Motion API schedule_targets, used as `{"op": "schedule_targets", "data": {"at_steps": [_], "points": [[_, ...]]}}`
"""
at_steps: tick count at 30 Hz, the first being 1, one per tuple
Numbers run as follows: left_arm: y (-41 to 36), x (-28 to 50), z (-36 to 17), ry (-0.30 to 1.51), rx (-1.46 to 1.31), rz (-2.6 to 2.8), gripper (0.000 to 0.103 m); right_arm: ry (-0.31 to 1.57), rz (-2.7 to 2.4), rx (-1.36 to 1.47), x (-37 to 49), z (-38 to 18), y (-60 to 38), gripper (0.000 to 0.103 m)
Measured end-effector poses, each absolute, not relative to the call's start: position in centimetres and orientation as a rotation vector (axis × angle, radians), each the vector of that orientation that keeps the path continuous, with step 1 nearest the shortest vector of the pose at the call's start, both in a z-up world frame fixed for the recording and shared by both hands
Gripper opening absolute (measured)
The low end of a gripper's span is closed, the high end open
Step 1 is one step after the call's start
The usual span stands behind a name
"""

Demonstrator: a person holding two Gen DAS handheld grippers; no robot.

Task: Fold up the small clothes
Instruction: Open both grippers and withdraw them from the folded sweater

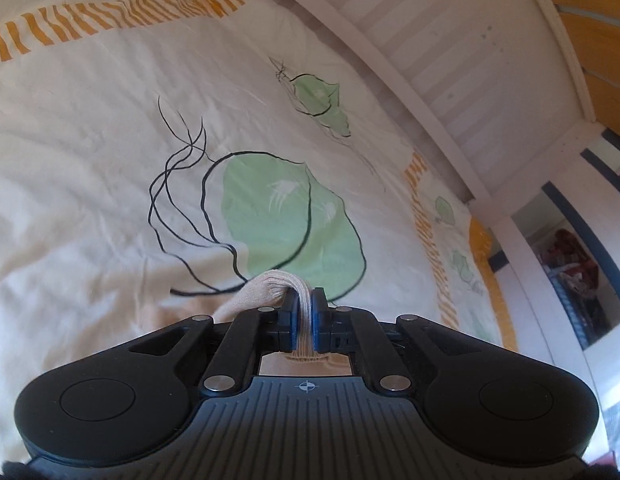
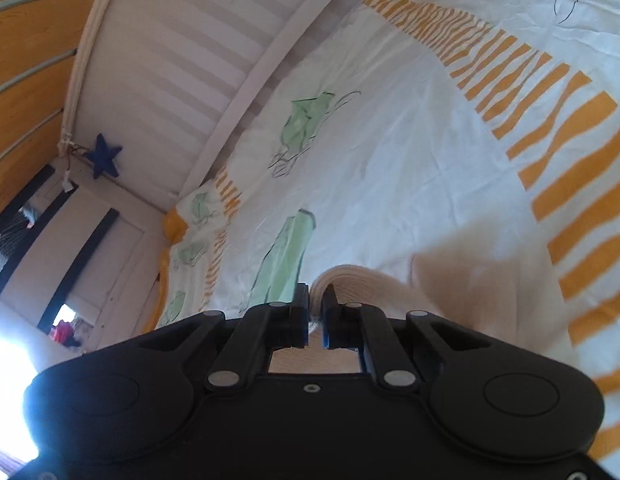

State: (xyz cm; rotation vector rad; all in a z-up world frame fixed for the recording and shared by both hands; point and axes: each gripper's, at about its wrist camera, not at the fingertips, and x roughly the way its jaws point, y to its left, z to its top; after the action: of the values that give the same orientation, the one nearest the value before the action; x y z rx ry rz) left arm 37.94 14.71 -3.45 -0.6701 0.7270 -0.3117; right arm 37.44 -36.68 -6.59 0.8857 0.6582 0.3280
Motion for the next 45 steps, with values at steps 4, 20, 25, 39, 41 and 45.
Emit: {"op": "schedule_targets", "data": {"at_steps": [4,20,25,39,41,45], "points": [[14.3,39.9,-4.6,0.766,-0.635,-0.284,0.023,0.680,0.253,0.834,38.9,-8.0,-36.6,0.023],[14.8,30.4,-4.9,0.874,-0.391,-0.352,0.075,0.709,0.289,0.487,28.3,-5.2,-34.8,0.052],[14.5,26.9,-5.8,0.891,-0.335,-0.352,0.075,0.740,0.272,0.471,26.1,-6.1,-34.4,0.052],[12.1,25.4,-5.5,0.772,-0.206,-0.449,0.074,0.774,0.284,0.432,24.4,-7.4,-33.3,0.052],[11.8,25.6,-5.8,0.796,-0.196,-0.450,0.074,0.773,0.288,0.416,24.3,-7.3,-33.2,0.052],[12.5,25.6,-6.6,0.818,-0.258,-0.446,0.072,0.769,0.301,0.375,24.1,-7.2,-32.8,0.049]]}}
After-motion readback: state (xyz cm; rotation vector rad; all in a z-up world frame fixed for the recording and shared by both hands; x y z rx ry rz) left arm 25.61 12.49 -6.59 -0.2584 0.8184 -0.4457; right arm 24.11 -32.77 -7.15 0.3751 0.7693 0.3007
